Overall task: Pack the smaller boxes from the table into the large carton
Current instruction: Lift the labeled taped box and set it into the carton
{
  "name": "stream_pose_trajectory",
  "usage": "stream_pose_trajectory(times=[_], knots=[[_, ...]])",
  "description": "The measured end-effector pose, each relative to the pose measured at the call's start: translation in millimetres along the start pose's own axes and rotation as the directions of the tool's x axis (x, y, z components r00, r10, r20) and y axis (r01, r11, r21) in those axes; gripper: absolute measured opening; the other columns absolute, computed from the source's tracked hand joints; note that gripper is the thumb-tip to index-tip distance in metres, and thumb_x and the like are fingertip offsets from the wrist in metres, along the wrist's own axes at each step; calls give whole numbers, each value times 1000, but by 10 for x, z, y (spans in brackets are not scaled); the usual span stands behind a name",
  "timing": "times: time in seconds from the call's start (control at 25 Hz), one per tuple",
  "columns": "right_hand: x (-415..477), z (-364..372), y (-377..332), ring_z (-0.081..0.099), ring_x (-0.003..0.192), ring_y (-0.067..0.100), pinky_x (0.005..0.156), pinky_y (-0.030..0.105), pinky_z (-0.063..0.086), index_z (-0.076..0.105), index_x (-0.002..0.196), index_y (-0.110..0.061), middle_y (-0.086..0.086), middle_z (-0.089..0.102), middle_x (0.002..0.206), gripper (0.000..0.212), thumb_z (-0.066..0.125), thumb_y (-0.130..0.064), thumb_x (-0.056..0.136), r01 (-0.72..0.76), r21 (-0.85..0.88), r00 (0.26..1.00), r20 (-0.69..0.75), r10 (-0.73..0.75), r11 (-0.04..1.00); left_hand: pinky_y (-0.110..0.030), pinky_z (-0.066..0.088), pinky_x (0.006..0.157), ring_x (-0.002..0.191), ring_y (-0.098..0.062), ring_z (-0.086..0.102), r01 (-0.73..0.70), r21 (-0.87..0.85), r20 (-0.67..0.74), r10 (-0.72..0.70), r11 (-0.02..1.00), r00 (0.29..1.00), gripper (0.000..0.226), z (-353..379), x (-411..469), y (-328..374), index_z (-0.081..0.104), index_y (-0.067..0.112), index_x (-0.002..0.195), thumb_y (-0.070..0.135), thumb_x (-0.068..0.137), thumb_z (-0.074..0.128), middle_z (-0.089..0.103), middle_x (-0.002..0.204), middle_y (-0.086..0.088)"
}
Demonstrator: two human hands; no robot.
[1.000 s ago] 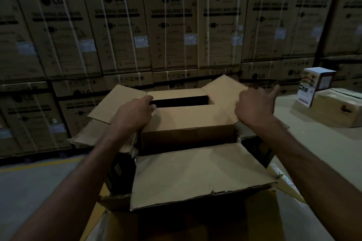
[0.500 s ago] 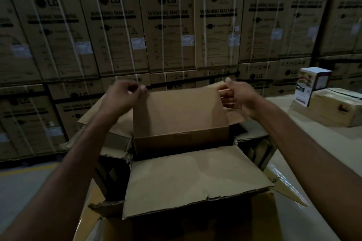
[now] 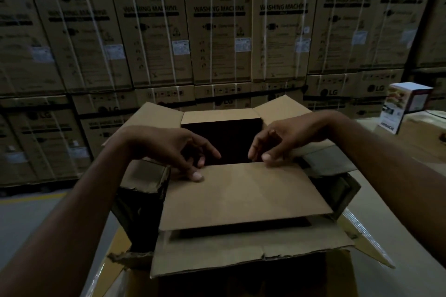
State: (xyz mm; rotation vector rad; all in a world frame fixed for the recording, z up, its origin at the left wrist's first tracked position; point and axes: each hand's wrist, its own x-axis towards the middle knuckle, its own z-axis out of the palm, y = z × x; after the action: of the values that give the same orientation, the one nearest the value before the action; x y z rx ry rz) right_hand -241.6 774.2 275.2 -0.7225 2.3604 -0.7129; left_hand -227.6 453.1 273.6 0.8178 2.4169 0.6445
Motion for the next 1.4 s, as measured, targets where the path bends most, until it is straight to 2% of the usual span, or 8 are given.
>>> stream_pose_trajectory(times=[0.16,0.28,0.44,0.6,0.8,0.96,1.24,1.4], knots=[[734,-168,115,50,137,17,92,23,48,47,151,-27,-4,53,149,53,62,-17,101,-196,-167,969,-184,165,966,-28,46,98,123,-7,55,144,109,-133,-130,984,983,50,-221,380,-72,63,40,131,56,84,71,61,130,13],[1339,-153,285,37,146,28,112,42,44,13,163,-32,3,23,166,88,69,-22,95,-351,-439,931,-256,259,827,-33,39,112,139,-16,45,251,232,-168,-215,940,962,72,-286,741,-230,48,25,149,52,87,72,49,150,4],[1545,-408,192,15,155,31,122,49,28,-4,163,-30,5,-4,171,105,72,-36,91,-399,-639,857,-515,19,658,-39,23,122,153,-24,21,350,397,-291,-246,848,925,92,-370,1007,-421,21,21,161,52,90,69,20,167,-2],[1779,-918,307,5,157,27,123,53,22,-5,163,-30,-1,-13,171,105,71,-39,91,-423,-624,823,-568,-9,657,-51,11,123,156,-28,-1,505,500,-371,-353,703,859,105,-635,1181,-577,0,22,163,59,89,65,-5,170,-6],[2160,-1027,647,46,138,27,111,48,41,27,158,-28,3,45,154,80,67,-31,89,-415,-513,848,-516,117,751,-52,9,125,156,-35,-7,594,429,-412,-438,681,799,107,-896,1513,-937,-10,22,161,49,92,67,-12,169,-14],[2231,-1070,777,58,124,25,103,40,48,47,145,-30,3,62,136,58,61,-23,90,-382,-480,831,-552,67,790,-53,11,125,156,-33,-5,578,309,-442,-424,755,790,81,-867,1566,-1142,4,27,163,30,101,57,-9,169,-9],[2052,-862,661,18,154,32,119,66,15,20,161,-28,9,19,168,77,59,-27,95,-486,-451,788,-596,153,749,-44,39,114,147,-31,32,460,186,-532,-305,868,790,62,-748,1377,-1054,28,22,159,20,103,54,14,168,-7],[1649,-469,753,8,154,39,119,67,18,8,163,-28,12,1,170,85,60,-27,96,-606,-290,686,-662,302,741,-44,29,119,149,-34,25,566,259,-448,-421,783,788,90,-632,1169,-959,4,18,163,25,96,63,18,164,-16]])
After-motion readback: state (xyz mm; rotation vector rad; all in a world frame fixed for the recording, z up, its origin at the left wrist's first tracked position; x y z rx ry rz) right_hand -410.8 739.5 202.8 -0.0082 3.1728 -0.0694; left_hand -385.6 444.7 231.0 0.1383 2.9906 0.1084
